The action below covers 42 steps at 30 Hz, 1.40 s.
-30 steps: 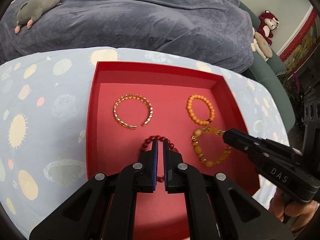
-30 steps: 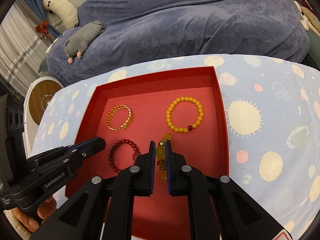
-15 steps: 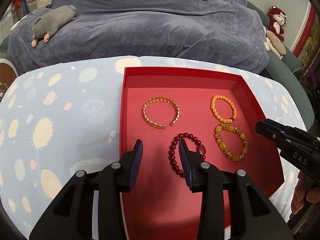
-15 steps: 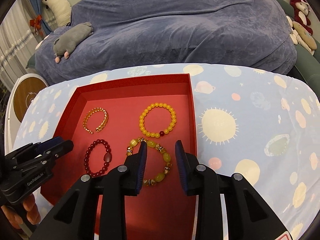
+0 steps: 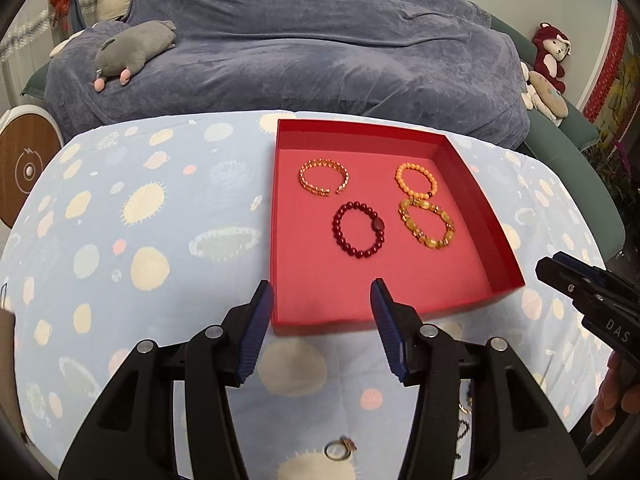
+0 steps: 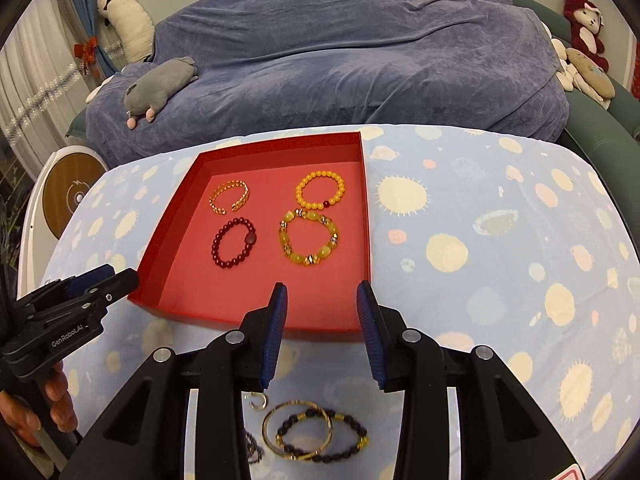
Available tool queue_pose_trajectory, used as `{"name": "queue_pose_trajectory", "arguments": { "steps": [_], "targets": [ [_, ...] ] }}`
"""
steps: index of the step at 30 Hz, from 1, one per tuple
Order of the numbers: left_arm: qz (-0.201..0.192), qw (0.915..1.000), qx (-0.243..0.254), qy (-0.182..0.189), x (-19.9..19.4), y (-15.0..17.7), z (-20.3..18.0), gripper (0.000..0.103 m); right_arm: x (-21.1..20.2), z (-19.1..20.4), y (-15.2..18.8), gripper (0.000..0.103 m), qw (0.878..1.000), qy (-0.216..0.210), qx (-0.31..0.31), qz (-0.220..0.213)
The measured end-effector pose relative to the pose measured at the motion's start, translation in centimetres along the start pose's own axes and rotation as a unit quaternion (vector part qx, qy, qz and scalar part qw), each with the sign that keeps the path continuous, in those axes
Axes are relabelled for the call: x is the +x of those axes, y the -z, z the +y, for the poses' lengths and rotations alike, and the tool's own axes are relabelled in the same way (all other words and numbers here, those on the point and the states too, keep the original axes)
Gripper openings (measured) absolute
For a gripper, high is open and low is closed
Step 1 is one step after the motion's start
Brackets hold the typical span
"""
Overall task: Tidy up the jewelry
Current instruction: 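Lower the left tool onto the dark beaded bow and close it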
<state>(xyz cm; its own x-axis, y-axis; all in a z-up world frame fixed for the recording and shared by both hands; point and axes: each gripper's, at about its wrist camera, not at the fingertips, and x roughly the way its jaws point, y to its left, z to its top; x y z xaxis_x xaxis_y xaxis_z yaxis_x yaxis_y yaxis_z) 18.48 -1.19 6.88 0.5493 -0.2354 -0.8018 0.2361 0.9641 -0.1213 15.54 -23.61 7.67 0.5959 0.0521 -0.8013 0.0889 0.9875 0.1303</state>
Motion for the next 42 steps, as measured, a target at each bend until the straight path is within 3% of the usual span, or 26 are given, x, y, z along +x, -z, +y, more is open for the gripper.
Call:
{"name": "queue_pose_trajectory", "arguments": {
  "steps": [11,20,25,32,37,39,40,42],
  "targets": [
    [0.034,0.9991,0.002,-0.024,-2.6,8.7,-0.8,0.052,-2.4,-0.8,9.9,0.036,0.998,0.017,0.029,0.051],
    [0.059,0.9980,-0.011,-0.019,-2.8,12.8,-1.9,0.053,-2.7,-1.2,14.4,0.036,0.996,0.031,0.025,0.075],
    [0.058,0.9982,-0.015,0.002,-3.0,13.0,-3.2,0.061,-2.7,-1.4,14.7,0.036,0.996,0.028,0.032,0.077],
    [0.064,0.9971,0.009,0.041,-1.7,12.5,-6.8,0.064,-3.0,-2.6,13.9,0.036,0.996,0.029,0.043,0.069],
    [0.080,0.9955,0.030,0.040,0.4,12.7,-8.6,0.064,-2.7,-3.5,13.8,0.036,0.996,0.027,0.056,0.070],
    [0.081,0.9956,0.038,0.029,1.1,12.7,-8.9,0.062,-2.6,-3.7,13.8,0.036,0.995,0.025,0.059,0.072],
    [0.084,0.9952,0.040,0.029,1.5,12.7,-8.9,0.053,-2.5,-3.8,13.8,0.036,0.995,0.025,0.060,0.072],
    [0.079,0.9956,0.043,0.027,1.6,12.6,-8.8,0.046,-2.4,-3.7,13.8,0.036,0.995,0.024,0.058,0.074]
  ]
}}
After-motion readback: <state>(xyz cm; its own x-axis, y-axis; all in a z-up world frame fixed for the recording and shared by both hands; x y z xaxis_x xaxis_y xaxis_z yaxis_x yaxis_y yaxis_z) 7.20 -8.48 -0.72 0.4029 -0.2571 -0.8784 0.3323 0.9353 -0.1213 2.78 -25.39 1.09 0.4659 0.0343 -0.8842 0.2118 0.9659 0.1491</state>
